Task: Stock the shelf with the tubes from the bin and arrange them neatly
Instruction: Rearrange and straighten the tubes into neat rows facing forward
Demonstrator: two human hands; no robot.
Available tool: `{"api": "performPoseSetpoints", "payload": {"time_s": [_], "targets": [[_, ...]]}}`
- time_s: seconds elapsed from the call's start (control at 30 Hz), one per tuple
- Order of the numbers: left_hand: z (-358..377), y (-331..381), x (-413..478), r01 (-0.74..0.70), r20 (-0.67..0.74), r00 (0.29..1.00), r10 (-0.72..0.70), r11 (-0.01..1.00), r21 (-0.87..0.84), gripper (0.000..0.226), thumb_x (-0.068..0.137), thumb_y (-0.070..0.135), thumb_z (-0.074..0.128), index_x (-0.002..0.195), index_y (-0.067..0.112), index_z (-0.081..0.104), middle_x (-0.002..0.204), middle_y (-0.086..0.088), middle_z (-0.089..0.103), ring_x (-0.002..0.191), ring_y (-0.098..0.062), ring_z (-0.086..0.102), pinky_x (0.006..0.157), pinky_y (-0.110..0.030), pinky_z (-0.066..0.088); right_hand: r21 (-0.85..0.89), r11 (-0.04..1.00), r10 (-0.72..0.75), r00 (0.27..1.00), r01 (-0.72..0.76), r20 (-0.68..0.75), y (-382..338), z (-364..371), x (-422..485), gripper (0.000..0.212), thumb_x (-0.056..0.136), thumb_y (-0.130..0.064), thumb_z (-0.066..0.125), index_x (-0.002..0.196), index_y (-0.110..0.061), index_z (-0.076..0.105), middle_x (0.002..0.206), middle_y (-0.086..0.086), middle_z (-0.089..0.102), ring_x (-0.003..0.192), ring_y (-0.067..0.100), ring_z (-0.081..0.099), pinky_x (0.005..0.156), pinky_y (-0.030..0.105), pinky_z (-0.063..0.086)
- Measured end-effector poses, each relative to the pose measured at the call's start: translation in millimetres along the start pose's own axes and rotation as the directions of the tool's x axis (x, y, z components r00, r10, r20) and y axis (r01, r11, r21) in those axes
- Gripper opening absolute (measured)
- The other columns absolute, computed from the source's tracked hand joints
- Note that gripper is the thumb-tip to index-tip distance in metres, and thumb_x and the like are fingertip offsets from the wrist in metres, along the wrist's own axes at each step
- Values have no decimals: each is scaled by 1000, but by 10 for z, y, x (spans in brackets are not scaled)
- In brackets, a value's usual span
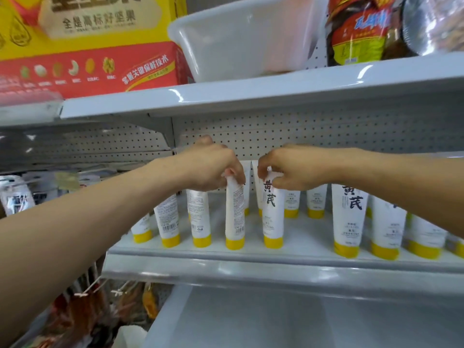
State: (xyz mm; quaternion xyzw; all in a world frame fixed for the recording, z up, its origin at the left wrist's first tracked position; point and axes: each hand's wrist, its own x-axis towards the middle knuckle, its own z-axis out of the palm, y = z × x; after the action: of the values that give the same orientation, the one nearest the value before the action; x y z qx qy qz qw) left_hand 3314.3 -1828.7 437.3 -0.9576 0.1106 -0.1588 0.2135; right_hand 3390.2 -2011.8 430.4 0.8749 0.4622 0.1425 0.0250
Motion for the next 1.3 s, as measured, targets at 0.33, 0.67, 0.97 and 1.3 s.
{"api": "performPoseSetpoints", "payload": {"time_s": [0.33, 0.67, 0.97, 1.3], "targets": [[55, 59, 88, -40, -26, 999, 37, 989, -141, 26, 85, 43, 68, 107, 31, 66, 105, 8, 59, 103, -15, 53, 83, -32, 42, 205, 973, 100, 994, -106, 37, 41, 82, -23, 18, 85, -27, 68, 99, -18, 62, 94, -1, 66, 83, 17, 61, 68, 30, 51], [102, 163, 170, -1, 0, 1000, 1, 938, -346, 10, 88, 31, 66, 99, 29, 67, 98, 7, 68, 96, -15, 59, 83, -36, 50, 165, 970, 156, 979, -177, 135, 192, -39, -191, 12, 83, -27, 70, 94, -23, 66, 95, -4, 71, 87, 17, 66, 82, 43, 55], [112, 125, 46, 68, 42, 998, -57, 935, -347, 23, 84, 27, 72, 105, 25, 62, 104, 5, 63, 93, -15, 54, 80, -32, 47, 135, 978, 168, 985, -162, -33, 55, 76, -273, 41, 85, -30, 68, 123, -24, 54, 114, -10, 61, 98, 12, 58, 79, 27, 50], [176, 196, -93, 102, -163, 975, -150, 957, -271, 58, 79, 40, 73, 131, 29, 48, 128, 5, 55, 120, -17, 46, 101, -40, 41, 114, 985, 168, 891, -131, -423, -146, 289, -443, 50, 89, -31, 61, 135, -25, 44, 141, -4, 38, 128, 18, 37, 98, 34, 42]]}}
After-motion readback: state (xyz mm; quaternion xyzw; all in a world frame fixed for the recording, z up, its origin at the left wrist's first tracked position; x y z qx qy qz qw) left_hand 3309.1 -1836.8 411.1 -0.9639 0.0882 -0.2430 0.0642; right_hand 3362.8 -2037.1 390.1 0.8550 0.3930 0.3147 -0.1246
